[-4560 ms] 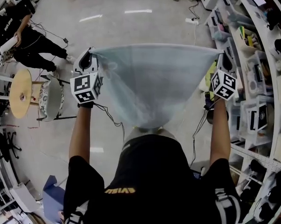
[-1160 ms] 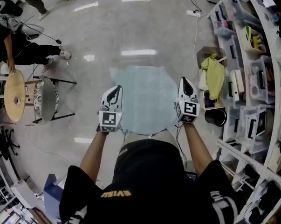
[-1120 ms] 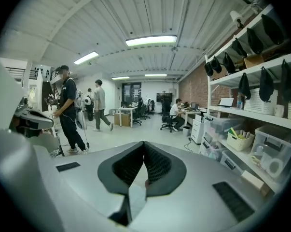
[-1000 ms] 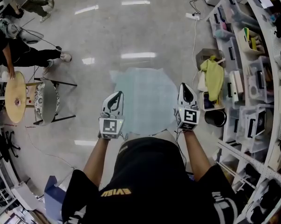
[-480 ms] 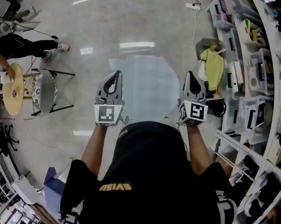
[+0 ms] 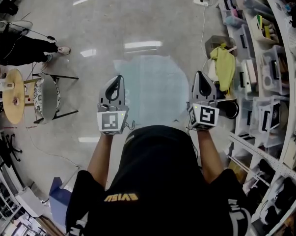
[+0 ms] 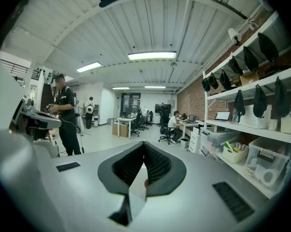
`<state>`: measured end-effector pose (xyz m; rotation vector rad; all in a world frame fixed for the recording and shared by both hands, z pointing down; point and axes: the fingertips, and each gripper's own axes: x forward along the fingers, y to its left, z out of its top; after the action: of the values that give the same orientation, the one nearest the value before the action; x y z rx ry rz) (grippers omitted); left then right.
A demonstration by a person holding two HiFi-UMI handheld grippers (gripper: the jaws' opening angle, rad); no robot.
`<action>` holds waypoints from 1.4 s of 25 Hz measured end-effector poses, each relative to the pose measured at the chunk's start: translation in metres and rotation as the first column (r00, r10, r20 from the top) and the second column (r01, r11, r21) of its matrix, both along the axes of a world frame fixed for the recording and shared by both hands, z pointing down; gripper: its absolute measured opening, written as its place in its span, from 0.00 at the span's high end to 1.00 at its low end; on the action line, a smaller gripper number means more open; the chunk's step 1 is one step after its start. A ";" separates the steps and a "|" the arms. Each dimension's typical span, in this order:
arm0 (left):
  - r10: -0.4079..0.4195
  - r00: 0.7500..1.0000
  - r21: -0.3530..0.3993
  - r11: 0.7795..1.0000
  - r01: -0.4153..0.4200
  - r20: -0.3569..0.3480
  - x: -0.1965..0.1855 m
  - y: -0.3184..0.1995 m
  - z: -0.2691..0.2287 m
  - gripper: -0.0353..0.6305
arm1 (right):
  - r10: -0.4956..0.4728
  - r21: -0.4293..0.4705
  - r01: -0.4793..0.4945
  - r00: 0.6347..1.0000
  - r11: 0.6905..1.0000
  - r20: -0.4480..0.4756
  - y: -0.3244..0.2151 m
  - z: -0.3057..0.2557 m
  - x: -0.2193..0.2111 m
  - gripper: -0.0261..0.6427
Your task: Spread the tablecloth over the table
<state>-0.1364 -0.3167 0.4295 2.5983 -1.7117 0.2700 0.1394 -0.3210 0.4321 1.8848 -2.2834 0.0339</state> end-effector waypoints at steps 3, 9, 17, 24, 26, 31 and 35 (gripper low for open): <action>-0.007 1.000 -0.004 1.000 0.007 -0.012 -0.002 0.000 -0.002 0.92 | -0.002 -0.002 0.002 1.000 1.000 -0.001 0.002 -0.001 0.001 0.95; 0.005 1.000 -0.002 1.000 -0.005 -0.019 -0.004 0.001 -0.003 0.92 | -0.011 -0.001 0.011 1.000 1.000 -0.001 0.002 -0.003 -0.004 0.95; -0.003 1.000 -0.016 1.000 0.003 -0.024 -0.008 0.002 -0.001 0.92 | -0.020 0.005 0.020 1.000 1.000 -0.007 0.001 -0.006 -0.005 0.95; 0.006 1.000 -0.017 1.000 -0.006 -0.025 -0.009 0.003 -0.001 0.92 | -0.017 0.000 0.017 1.000 1.000 -0.010 0.002 -0.005 -0.004 0.95; 0.012 1.000 -0.017 1.000 -0.012 -0.026 -0.008 0.004 -0.002 0.92 | -0.018 -0.002 0.018 1.000 1.000 -0.011 0.003 -0.004 -0.004 0.95; 0.032 0.998 -0.046 0.998 -0.034 -0.044 -0.009 0.006 0.002 0.92 | -0.018 -0.007 0.018 1.000 1.000 -0.014 0.005 -0.004 -0.007 0.95; 0.024 0.998 -0.054 0.998 -0.028 -0.065 -0.012 0.010 0.005 0.92 | -0.029 -0.040 0.027 0.999 0.999 -0.041 0.008 0.001 -0.007 0.95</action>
<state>-0.1488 -0.3068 0.4348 2.5628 -1.6275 0.2286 0.1319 -0.3127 0.4333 1.8174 -2.2648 0.0355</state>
